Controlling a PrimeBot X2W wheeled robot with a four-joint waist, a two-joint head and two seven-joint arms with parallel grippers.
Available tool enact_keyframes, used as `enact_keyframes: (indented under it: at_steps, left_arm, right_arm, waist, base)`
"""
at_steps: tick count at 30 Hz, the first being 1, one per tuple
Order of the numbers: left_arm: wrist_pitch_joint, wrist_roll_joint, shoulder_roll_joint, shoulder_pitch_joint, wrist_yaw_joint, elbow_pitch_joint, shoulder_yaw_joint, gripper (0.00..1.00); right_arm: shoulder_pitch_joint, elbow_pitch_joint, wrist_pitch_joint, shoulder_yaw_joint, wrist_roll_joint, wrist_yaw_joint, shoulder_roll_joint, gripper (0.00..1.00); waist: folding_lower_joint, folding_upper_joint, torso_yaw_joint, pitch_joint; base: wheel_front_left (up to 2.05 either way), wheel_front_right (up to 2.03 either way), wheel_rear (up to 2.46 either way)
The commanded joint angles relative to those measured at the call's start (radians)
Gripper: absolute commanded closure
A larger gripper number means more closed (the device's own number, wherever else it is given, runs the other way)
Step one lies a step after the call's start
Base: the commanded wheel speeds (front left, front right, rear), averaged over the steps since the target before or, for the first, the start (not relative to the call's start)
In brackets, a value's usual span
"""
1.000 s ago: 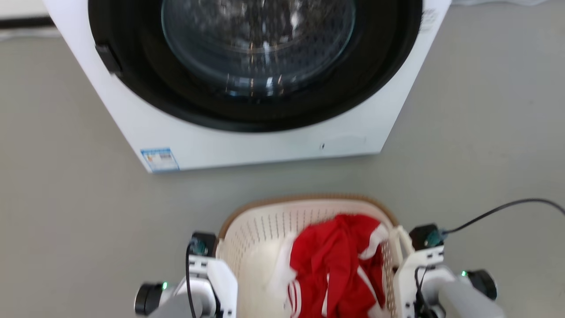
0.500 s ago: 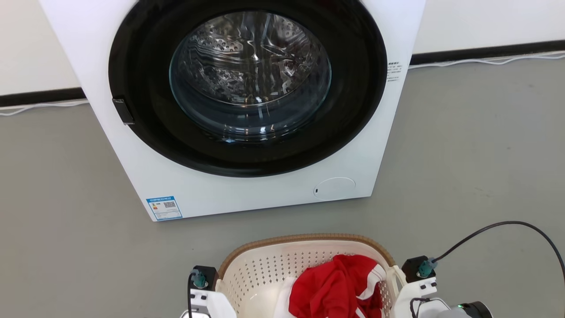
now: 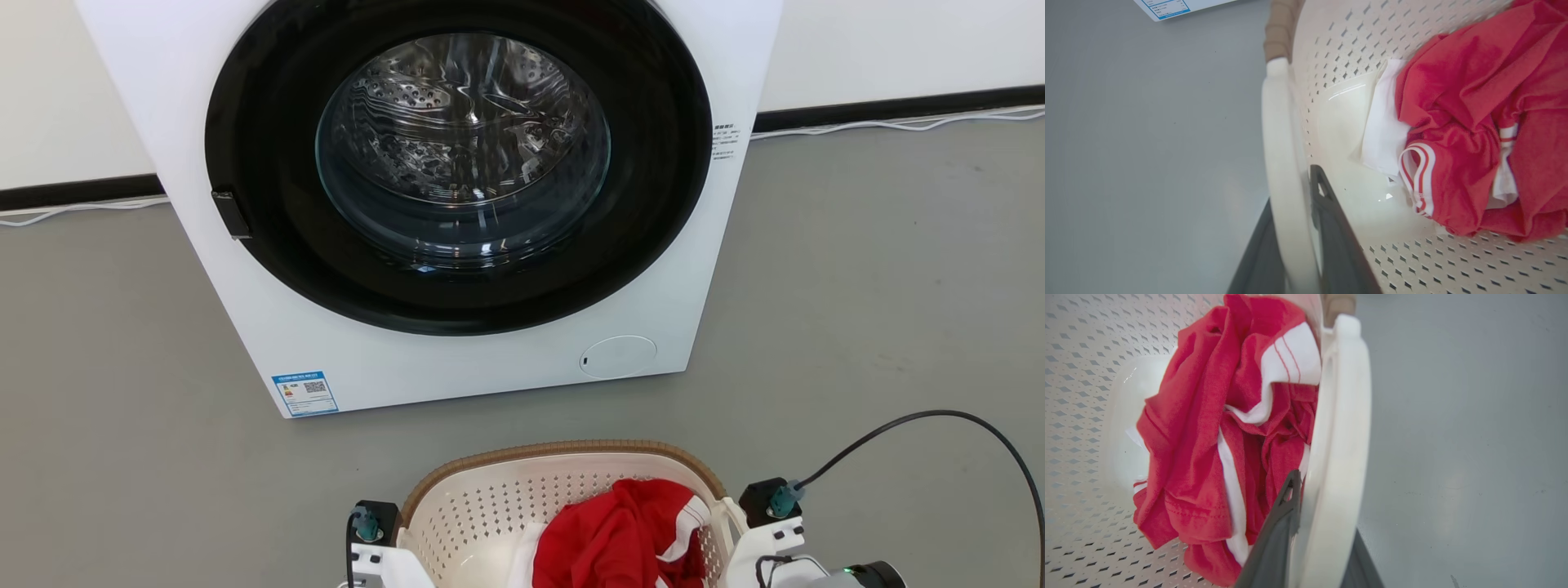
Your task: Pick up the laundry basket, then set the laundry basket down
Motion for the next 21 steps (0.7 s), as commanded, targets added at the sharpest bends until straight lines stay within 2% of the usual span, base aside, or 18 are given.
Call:
enact_keyframes:
  at_steps: [1, 21]
  left_arm:
    - [-0.017, -0.005, -0.022, -0.035, -0.009, -0.03, 0.006, 1.0]
    - [-0.025, -0.044, -0.022, -0.049, -0.016, -0.007, -0.033, 1.0]
  right_arm:
    - [-0.003, -0.035, 0.003, 0.031, 0.004, 0.017, 0.04, 1.0]
    - [-0.008, -0.02, -0.011, 0.047, 0.027, 0.017, 0.04, 1.0]
  waist:
    - [0.0001, 0.0, -0.001, -0.001]
    - [0.0001, 0.0, 0.004, -0.008]
  base:
    - [0.0, 0.0, 0.0]
    - [0.0, 0.0, 0.0]
